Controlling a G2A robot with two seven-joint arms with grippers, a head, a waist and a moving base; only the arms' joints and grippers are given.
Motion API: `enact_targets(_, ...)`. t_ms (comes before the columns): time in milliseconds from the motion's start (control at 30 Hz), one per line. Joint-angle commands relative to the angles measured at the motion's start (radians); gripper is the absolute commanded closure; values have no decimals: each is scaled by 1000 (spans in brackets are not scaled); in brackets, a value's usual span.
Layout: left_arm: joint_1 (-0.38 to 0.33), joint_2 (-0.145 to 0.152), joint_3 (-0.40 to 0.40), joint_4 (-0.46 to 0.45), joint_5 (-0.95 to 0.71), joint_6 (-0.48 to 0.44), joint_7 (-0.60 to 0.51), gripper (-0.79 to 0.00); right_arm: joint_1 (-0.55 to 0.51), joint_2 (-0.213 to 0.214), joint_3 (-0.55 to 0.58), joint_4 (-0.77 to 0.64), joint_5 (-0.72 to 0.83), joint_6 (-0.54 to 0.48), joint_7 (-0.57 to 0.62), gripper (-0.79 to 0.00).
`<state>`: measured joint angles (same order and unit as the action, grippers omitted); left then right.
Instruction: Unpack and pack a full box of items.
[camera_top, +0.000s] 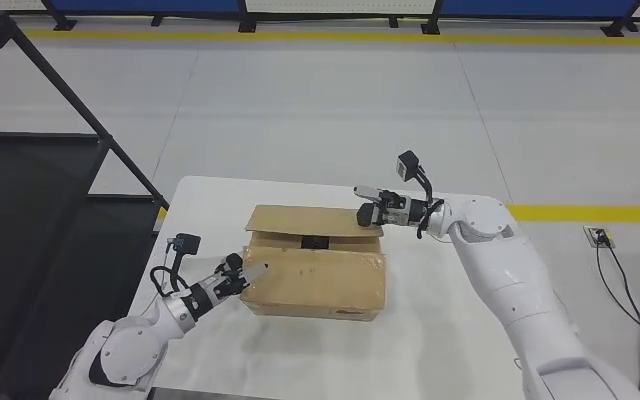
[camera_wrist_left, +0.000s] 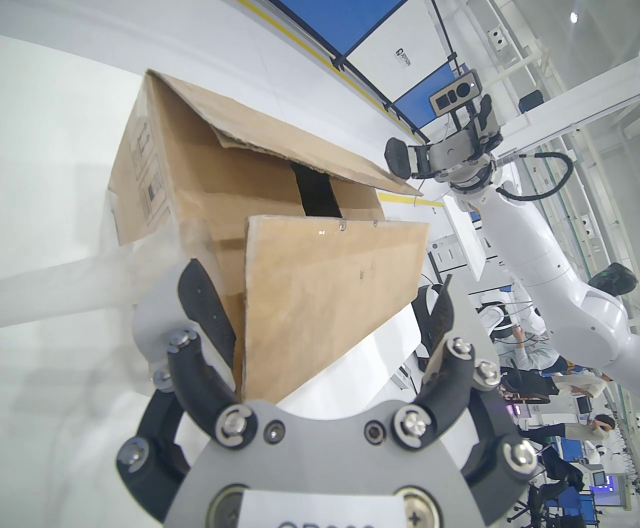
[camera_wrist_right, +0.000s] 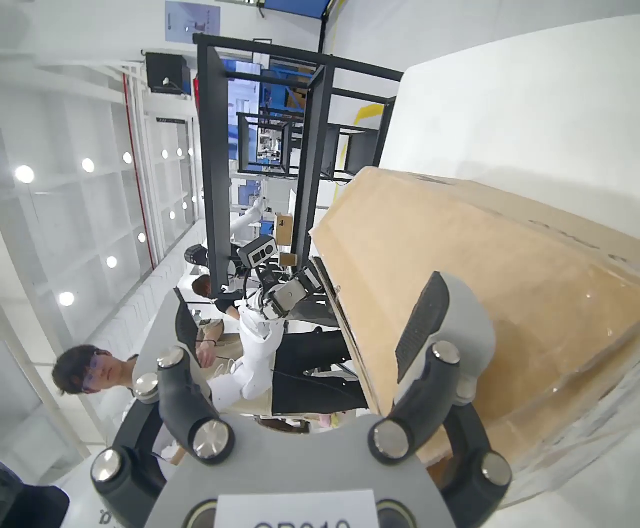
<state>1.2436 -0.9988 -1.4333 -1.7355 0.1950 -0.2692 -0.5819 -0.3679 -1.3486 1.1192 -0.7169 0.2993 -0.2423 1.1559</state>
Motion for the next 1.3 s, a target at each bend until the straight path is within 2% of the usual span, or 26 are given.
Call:
enact_targets(0, -4, -1, 4, 3, 3, 0, -1, -785, -16, 2, 1, -26, -1, 27, -12, -785)
enact_targets(367, -27, -6, 30, 16, 19, 10, 9, -785, -87, 25, 27, -169, -2, 167, -28, -785)
enact_targets(967, -61, -17, 69, 45, 38, 29, 38, -785, -248, 69, 68, -487, -78, 351, -64, -785)
enact_targets(1267, -55, -19, 50, 49, 25, 13, 60, -785, -293, 82, 82, -514, -92, 372, -103, -785)
